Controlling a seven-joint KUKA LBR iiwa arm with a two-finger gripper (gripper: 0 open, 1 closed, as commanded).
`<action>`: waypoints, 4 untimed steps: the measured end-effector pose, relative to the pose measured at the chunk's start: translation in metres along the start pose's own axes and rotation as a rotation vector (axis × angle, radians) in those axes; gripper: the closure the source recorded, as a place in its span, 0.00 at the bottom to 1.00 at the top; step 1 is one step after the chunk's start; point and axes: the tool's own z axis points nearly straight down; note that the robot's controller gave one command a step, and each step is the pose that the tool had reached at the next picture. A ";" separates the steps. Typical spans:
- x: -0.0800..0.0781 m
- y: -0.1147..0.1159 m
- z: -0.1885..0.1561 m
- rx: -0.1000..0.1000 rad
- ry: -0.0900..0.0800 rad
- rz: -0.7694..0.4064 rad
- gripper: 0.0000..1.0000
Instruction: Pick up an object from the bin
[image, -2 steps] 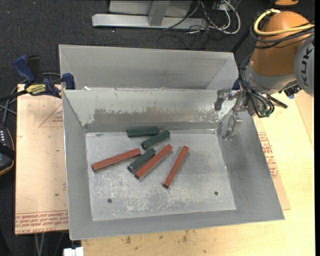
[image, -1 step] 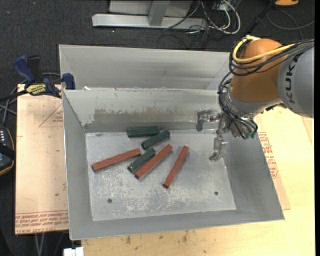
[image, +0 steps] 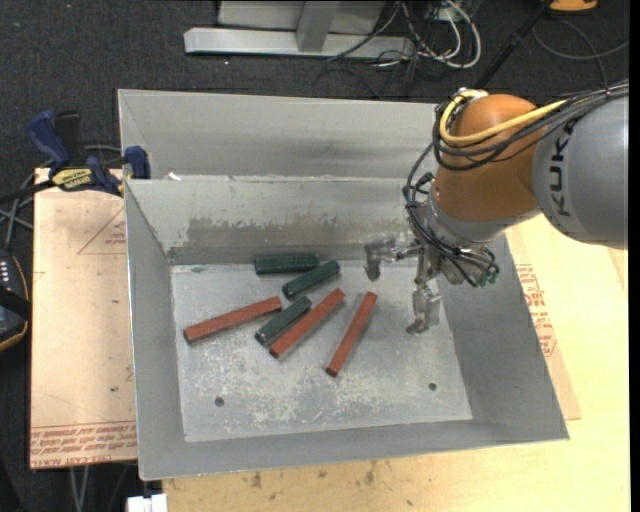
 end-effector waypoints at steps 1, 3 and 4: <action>0.004 0.023 0.031 0.001 -0.001 -0.039 0.00; -0.001 0.061 0.086 0.001 -0.001 -0.370 1.00; -0.001 0.061 0.086 0.001 -0.001 -0.370 1.00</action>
Offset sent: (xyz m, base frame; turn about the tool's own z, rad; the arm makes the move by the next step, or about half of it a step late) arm -0.0232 0.0223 -0.0874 -0.3818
